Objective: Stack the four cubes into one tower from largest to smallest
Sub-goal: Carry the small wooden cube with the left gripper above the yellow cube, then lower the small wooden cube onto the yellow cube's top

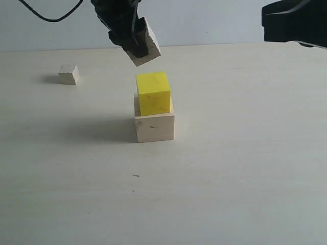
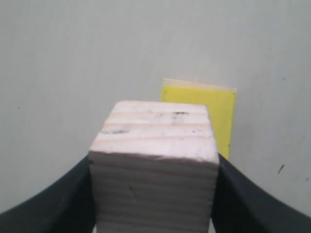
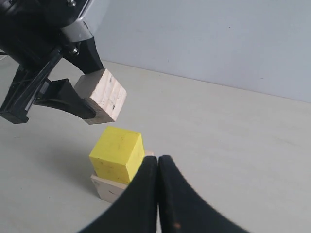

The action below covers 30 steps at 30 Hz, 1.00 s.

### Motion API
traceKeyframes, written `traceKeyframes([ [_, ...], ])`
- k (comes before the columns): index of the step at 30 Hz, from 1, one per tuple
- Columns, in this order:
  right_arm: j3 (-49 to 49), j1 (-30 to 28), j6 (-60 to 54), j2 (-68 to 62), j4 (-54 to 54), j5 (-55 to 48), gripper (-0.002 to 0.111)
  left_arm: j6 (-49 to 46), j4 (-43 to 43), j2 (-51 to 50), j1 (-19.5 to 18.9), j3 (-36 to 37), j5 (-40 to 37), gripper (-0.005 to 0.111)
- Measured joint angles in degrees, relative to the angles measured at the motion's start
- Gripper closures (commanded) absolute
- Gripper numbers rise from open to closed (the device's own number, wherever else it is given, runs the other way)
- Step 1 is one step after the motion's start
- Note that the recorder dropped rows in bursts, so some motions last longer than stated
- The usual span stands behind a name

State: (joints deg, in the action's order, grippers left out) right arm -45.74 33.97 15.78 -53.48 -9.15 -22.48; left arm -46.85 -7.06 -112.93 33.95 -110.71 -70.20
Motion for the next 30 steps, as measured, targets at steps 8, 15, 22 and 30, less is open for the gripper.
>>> traceKeyframes([
  [8,0.0,0.0,0.0,0.0,0.16,0.0,0.108,0.89,-0.12,0.0,0.47,0.0,0.0,0.107],
  [15,0.0,0.0,0.0,0.0,0.16,0.0,0.108,2.68,-0.33,-0.41,1.0,0.0,0.0,0.107],
  [22,0.0,0.0,0.0,0.0,0.16,0.0,0.108,3.8,-0.41,-2.33,2.41,0.0,0.0,0.107],
  [30,0.0,0.0,0.0,0.0,0.16,0.0,0.108,4.68,0.74,-2.89,2.69,0.0,0.0,0.107],
])
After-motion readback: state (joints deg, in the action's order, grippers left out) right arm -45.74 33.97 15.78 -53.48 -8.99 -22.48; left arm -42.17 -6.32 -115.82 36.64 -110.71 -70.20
